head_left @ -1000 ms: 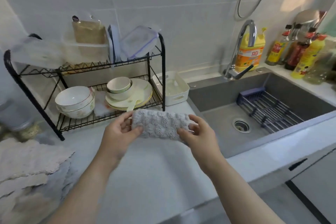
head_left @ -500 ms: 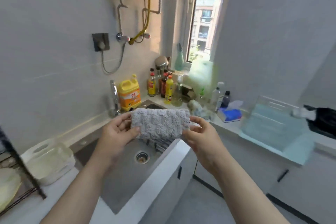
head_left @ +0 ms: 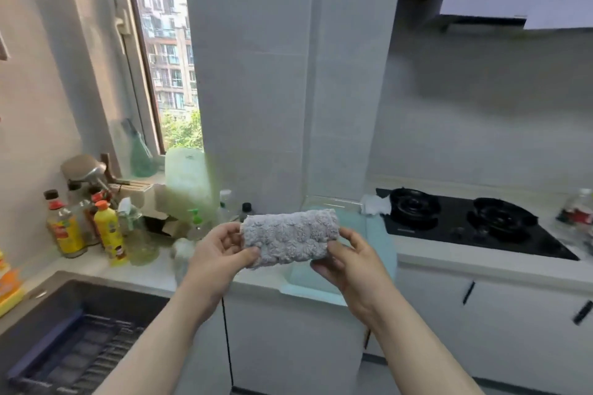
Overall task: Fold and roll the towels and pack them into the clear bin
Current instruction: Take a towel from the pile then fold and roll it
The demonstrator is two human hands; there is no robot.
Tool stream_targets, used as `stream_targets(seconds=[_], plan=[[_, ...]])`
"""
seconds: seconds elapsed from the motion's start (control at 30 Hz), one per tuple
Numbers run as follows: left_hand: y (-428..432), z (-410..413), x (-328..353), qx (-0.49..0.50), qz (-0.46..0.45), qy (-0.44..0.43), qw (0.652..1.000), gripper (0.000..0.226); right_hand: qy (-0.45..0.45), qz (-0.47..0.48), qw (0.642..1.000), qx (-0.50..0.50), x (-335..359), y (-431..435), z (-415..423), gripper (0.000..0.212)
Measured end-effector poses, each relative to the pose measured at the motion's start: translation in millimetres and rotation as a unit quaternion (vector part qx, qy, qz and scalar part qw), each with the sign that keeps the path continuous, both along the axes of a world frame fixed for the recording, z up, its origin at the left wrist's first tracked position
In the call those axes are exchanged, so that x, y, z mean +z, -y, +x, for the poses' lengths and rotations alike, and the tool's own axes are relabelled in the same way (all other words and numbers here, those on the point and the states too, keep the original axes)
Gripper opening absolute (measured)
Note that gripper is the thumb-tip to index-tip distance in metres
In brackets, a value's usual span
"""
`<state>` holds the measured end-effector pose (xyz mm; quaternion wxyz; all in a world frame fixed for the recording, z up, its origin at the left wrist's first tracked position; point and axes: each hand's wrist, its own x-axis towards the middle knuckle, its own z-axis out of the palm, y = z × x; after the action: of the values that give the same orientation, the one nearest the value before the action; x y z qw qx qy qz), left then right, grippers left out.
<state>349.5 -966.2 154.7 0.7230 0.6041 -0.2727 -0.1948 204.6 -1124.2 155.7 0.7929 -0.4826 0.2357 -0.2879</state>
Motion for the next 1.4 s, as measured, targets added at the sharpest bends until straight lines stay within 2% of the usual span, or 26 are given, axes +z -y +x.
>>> stream_targets(seconds=[0.1,0.33,0.47,0.63,0.73,0.83,0.9,0.97,1.03,1.2,1.33,1.4], plan=[[51.0,15.3,-3.7,-0.017,0.013,0.000,1.000,0.033,0.068,0.080,0.994,-0.026,-2.6,42.2,12.0,0.021],[160.3,91.8,-33.0,-0.052,0.058,-0.010,0.997,0.033,0.068,0.117,0.989,-0.055,-30.1,139.9,73.5,0.032],[225.8,152.8,-57.8,-0.079,0.086,-0.010,0.993,0.035,0.095,0.196,0.972,-0.092,-51.5,195.3,140.5,0.029],[296.5,209.1,-87.6,-0.135,0.185,0.062,0.971,0.032,0.041,0.233,0.964,-0.123,-87.2,260.2,212.2,0.030],[323.6,222.7,-106.8,-0.173,0.225,0.098,0.954,0.029,0.032,0.292,0.940,-0.176,-120.2,298.4,239.7,0.030],[333.9,238.4,-127.9,-0.167,0.247,0.121,0.947,0.023,-0.020,0.337,0.915,-0.222,-156.3,330.3,249.7,0.027],[334.1,248.8,-140.2,-0.153,0.259,0.106,0.948,0.018,-0.068,0.348,0.910,-0.215,-179.0,344.9,254.0,0.024],[332.9,257.7,-152.4,-0.149,0.276,0.086,0.946,0.022,-0.128,0.325,0.914,-0.207,-201.4,357.6,262.7,0.021],[332.7,264.2,-161.9,-0.148,0.300,0.050,0.941,0.016,-0.211,0.274,0.918,-0.193,-221.1,367.9,278.1,0.018],[343.0,264.9,-181.5,-0.138,0.324,-0.060,0.934,0.014,-0.314,0.128,0.926,-0.169,-267.9,382.6,333.6,0.016],[351.7,262.8,-186.8,-0.141,0.329,-0.089,0.929,0.019,-0.415,-0.008,0.898,-0.149,-280.4,378.1,361.0,0.006],[354.0,263.3,-187.7,-0.142,0.328,-0.094,0.929,0.025,-0.495,-0.116,0.849,-0.142,-289.7,376.7,356.3,0.006]])
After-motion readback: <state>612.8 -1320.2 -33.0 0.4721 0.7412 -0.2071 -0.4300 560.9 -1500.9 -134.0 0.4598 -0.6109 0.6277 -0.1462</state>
